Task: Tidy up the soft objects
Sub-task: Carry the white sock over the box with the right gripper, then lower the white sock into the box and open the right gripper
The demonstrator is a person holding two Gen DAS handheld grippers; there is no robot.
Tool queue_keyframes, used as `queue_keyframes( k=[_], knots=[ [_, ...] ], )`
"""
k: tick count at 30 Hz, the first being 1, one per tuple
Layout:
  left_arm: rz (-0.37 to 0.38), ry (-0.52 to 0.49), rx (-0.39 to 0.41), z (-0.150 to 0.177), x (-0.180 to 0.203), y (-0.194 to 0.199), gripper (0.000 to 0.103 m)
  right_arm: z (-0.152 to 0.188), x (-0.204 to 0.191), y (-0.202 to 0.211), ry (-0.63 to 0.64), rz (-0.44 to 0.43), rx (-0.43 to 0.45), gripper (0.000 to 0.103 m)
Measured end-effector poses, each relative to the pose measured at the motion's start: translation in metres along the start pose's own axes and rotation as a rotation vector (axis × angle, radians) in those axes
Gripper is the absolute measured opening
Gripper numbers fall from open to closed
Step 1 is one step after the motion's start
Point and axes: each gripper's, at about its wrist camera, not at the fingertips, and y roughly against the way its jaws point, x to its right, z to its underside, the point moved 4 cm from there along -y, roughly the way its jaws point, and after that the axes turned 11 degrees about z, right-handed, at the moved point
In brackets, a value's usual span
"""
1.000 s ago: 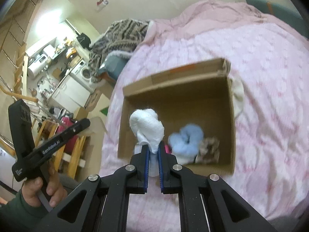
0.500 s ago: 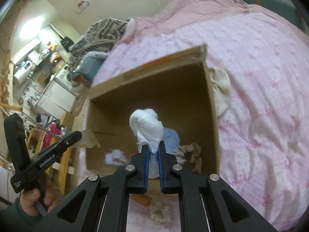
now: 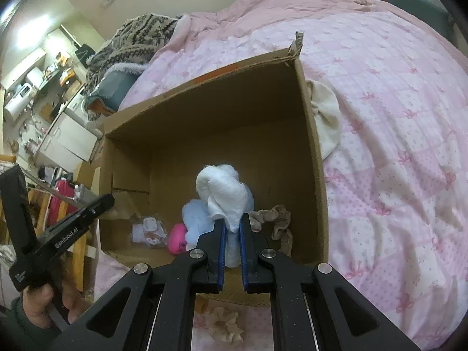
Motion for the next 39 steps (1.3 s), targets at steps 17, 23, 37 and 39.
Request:
queue_keyframes(
  k=[17, 23, 37, 39],
  knots=[
    [0.001, -0.063, -0.009, 0.005, 0.011, -0.003, 0.007, 0.0, 0.0, -0.003, 0.006, 0.036, -0.004, 0.01],
    [0.001, -0.107, -0.029, 0.011, 0.018, -0.005, 0.008, 0.0, -0.001, -0.003, 0.015, 0.029, -0.001, 0.01],
    [-0.006, -0.139, 0.017, 0.01, 0.025, 0.01, 0.054, 0.001, -0.006, 0.0, 0.027, 0.003, 0.006, 0.011],
    [-0.008, -0.138, 0.041, 0.008, 0.026, 0.015, 0.065, -0.001, -0.007, 0.002, 0.026, 0.0, 0.015, 0.014]
  ],
)
